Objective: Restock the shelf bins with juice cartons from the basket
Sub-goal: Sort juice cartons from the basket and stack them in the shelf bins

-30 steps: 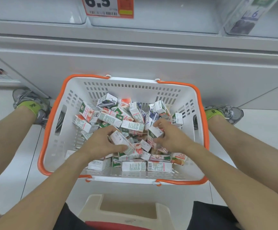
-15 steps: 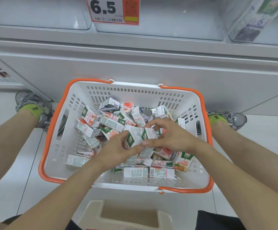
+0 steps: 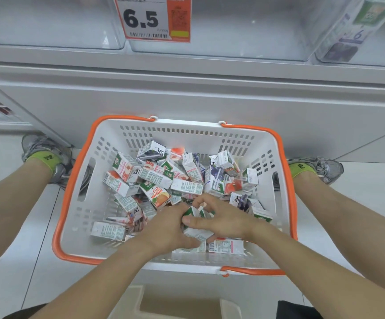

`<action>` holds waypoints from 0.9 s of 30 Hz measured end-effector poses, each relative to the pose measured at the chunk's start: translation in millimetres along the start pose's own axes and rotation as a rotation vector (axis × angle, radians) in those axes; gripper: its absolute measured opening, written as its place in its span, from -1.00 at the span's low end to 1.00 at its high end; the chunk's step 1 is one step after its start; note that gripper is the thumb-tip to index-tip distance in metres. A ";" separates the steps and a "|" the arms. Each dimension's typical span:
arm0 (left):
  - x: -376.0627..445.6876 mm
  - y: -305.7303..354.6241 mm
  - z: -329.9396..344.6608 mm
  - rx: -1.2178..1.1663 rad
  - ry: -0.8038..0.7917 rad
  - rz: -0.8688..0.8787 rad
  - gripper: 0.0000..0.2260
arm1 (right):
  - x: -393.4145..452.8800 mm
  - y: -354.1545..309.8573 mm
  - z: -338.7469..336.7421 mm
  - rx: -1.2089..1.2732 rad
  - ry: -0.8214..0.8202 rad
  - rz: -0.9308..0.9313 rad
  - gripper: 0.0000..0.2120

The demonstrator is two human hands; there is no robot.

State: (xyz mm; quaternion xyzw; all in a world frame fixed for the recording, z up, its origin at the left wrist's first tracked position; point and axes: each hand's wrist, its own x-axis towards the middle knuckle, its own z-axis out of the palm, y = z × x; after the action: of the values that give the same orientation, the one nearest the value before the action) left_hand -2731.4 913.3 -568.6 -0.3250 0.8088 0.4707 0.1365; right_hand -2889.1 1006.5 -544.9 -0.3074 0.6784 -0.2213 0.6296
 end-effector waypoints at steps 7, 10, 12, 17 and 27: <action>-6.1 3.5 -11.3 -0.160 -0.119 -0.041 -0.42 | 9.3 15.3 -6.2 0.197 0.044 0.011 -0.66; -3.0 0.2 -26.6 -0.529 -0.097 -0.143 -0.66 | 11.0 17.2 -20.9 0.303 0.042 -0.024 -0.69; -1.5 -2.9 -33.5 -0.794 -0.170 -0.255 -0.61 | 9.4 13.5 -28.2 0.352 0.041 -0.084 -0.76; -5.2 3.0 -60.7 -0.912 -0.274 -0.154 -0.37 | -0.5 -9.3 -30.8 0.326 0.185 -0.308 -0.79; -36.1 35.9 -157.2 -0.532 -0.240 -0.054 -0.47 | -16.6 -84.9 -1.2 0.613 0.051 -0.367 -0.54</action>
State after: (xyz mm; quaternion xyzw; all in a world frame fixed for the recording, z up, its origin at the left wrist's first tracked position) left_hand -2714.4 806.4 -443.8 -0.3130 0.6262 0.6974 0.1536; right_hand -2878.1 957.4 -474.5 -0.2154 0.5297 -0.5313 0.6251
